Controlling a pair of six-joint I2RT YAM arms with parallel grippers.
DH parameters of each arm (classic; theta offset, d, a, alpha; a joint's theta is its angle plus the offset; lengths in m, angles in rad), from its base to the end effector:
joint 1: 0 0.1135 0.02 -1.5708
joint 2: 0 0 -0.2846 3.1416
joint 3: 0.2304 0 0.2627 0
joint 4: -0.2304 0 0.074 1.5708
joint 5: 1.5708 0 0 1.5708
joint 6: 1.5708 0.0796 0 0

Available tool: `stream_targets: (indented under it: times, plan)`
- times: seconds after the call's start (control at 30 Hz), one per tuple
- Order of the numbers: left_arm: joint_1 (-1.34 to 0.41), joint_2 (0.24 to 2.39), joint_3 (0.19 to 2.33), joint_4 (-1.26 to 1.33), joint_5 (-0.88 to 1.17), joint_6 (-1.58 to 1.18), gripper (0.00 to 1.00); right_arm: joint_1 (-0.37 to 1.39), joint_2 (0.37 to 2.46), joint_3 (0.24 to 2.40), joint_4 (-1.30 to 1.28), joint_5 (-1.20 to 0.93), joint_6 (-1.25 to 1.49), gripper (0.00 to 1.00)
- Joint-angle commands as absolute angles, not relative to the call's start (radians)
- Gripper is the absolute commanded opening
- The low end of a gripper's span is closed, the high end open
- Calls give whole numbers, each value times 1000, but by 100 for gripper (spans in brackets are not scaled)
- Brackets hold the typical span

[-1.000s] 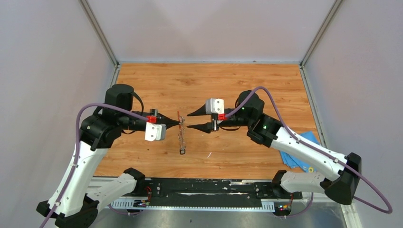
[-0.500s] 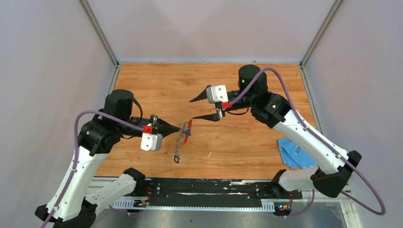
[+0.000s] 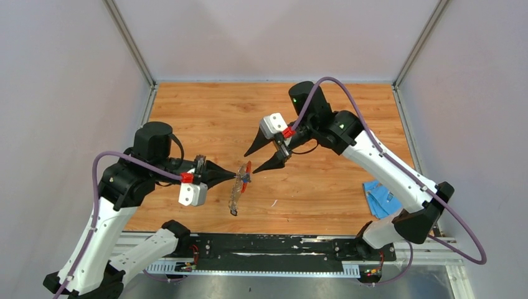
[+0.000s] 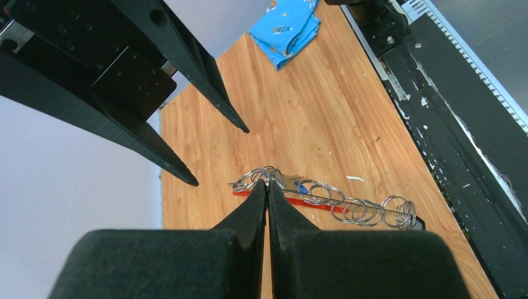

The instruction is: Put the keys on the keyring

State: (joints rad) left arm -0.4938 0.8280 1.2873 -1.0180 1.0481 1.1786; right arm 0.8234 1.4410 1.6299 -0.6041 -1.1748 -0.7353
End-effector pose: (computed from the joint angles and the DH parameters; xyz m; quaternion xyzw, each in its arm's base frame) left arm 0.0788 -0.1207 0.4300 0.7246 0.3276 -0.2714 0.5423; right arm 0.1629 0.2838 0.4604 -0.7054 0.2833 0.4838 0.4338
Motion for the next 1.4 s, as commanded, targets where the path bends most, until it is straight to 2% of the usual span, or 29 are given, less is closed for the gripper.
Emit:
stream_targets:
  times: [0.0,0.33,0.97,1.1,1.23,1.37]
  plan:
    - [-515,819,1277,-994,1100,1192,0,828,1460,1683,-648,-1219,-753,53]
    - [-543,812,1291,-994,1102,1188,0,799,1520,1678,-666,-1165,-775,54]
    - [-548,799,1301,-995,1090,1199,0,813,1593,1646,-663,-1328,-776,49]
    - [-547,798,1300,-994,1086,1198,0,815,1603,1648,-663,-1357,-767,41]
    - [-548,796,1302,-994,1075,1206,0,815,1602,1641,-662,-1380,-748,27]
    - [-548,798,1305,-994,1063,1227,0,816,1595,1612,-658,-1414,-732,18]
